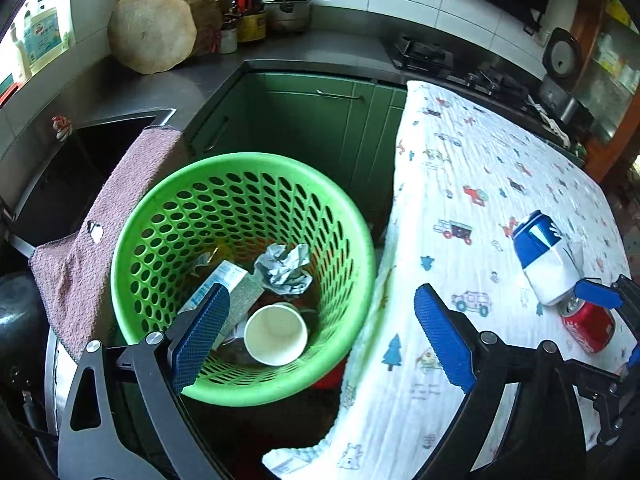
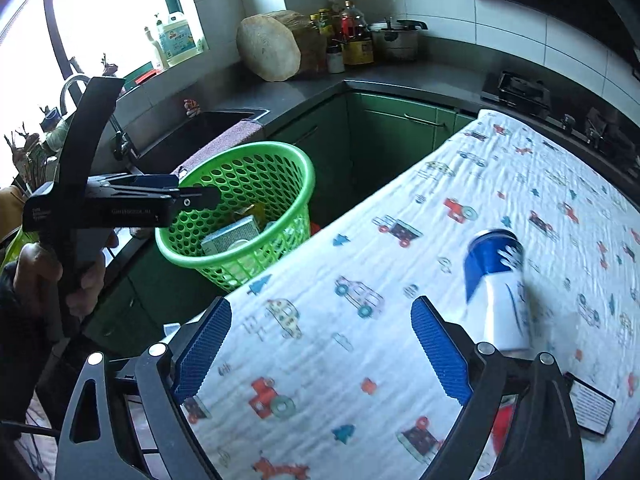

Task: Collect trash
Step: 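Move both grippers back to the table toward the two cans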

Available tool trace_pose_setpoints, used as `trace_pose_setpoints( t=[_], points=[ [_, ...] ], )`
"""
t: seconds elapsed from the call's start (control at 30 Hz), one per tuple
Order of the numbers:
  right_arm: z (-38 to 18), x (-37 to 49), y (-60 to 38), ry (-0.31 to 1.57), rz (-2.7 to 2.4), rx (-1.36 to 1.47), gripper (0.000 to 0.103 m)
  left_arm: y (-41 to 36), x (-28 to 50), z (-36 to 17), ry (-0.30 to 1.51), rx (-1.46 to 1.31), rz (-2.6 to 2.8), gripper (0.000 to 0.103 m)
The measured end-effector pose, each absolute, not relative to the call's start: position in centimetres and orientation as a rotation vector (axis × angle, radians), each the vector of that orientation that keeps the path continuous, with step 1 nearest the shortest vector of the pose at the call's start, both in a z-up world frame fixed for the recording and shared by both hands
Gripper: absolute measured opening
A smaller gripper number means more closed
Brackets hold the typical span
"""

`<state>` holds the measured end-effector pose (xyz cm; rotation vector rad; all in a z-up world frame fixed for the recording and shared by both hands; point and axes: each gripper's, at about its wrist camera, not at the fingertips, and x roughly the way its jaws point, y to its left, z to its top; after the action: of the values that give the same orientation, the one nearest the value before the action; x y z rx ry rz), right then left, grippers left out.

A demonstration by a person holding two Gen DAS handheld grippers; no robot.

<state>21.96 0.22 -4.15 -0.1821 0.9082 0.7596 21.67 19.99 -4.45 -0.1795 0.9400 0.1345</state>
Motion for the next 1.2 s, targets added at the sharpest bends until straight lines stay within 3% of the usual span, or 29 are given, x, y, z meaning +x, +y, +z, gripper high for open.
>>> trace_pose_setpoints(
  t=[0.5, 1.2],
  points=[
    [-6.0, 21.4, -13.4, 0.950, 0.524, -0.258, 0.089, 8.2, 24.1, -3.9, 0.968, -0.118, -0.038, 0.096],
    [-9.0, 22.9, -14.9, 0.998, 0.559, -0.390, 0.090, 0.7, 28.9, -3.8, 1.023, -0.197, -0.076, 0.096]
  ],
)
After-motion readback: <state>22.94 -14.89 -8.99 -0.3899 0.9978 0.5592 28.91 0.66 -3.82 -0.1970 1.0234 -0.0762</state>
